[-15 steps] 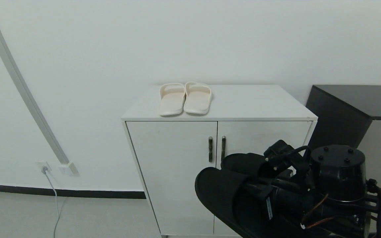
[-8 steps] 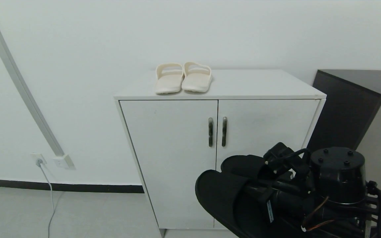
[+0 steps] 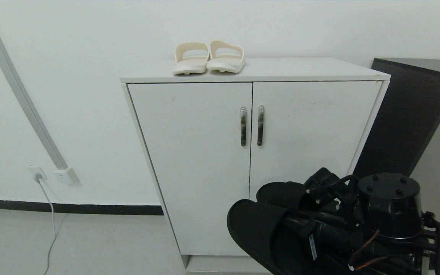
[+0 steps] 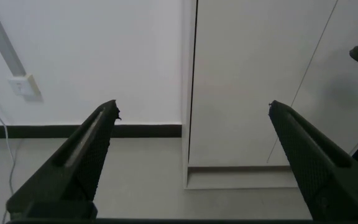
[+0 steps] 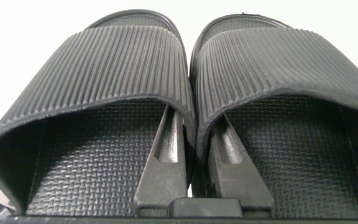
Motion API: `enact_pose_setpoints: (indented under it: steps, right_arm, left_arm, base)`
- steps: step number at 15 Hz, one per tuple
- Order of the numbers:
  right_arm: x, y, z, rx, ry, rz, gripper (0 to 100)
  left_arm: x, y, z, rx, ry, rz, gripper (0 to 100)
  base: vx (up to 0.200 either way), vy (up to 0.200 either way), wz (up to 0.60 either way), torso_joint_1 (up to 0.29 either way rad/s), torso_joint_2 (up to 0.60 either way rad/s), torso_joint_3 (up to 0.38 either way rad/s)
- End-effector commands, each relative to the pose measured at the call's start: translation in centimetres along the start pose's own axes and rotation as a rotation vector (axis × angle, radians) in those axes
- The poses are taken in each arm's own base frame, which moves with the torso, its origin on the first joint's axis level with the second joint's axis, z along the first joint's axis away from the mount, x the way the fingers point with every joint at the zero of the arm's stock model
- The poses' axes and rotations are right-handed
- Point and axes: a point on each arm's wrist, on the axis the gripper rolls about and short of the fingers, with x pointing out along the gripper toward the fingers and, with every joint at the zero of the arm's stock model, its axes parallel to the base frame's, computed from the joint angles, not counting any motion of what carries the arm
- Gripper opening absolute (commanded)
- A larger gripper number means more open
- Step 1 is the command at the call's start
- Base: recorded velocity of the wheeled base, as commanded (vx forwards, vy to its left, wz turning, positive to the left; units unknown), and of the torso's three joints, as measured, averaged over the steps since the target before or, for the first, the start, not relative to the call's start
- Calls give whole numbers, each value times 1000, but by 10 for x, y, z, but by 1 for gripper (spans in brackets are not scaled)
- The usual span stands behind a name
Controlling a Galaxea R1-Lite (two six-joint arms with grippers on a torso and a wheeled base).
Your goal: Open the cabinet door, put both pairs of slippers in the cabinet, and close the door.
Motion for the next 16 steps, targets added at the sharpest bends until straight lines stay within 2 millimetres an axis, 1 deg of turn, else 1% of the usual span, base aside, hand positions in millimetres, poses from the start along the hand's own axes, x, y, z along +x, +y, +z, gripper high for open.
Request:
enact_pose_setpoints:
  steps: [1, 8, 12, 13, 14, 15, 16]
  right_arm:
    - [1, 0, -1, 0, 5, 0, 0]
    - [-1, 0, -5, -22, 13, 0, 0]
    - [-2, 0, -6, -22, 14, 1, 0]
    - [-2, 0, -6, -22, 10, 1, 0]
    - [-2, 0, -6, -21, 5, 1, 0]
    - [-2, 0, -7, -21, 5, 1, 0]
    - [-1, 0, -8, -25, 8, 3, 0]
  left_arm:
    - [0, 0, 0, 0, -1, -1, 100]
    - [0, 0, 0, 0, -1, 1, 100]
    - [0, 0, 3, 25, 1, 7, 100]
    - [-1, 0, 23, 12, -22, 4, 100]
    - [0, 0, 52, -39, -32, -1, 100]
    - [9, -1, 62, -47, 23, -26, 100]
    - [22, -2, 63, -31, 110, -88, 100]
  base:
    - [0, 0, 0, -2, 188, 144]
    - [0, 0, 0, 0, 0, 0]
    - [0, 0, 0, -10, 76, 74]
    - [0, 0, 0, 0, 0, 0]
    - [0, 0, 0, 0, 0, 0]
    - [0, 0, 0, 0, 0, 0]
    - [0, 0, 0, 0, 0, 0]
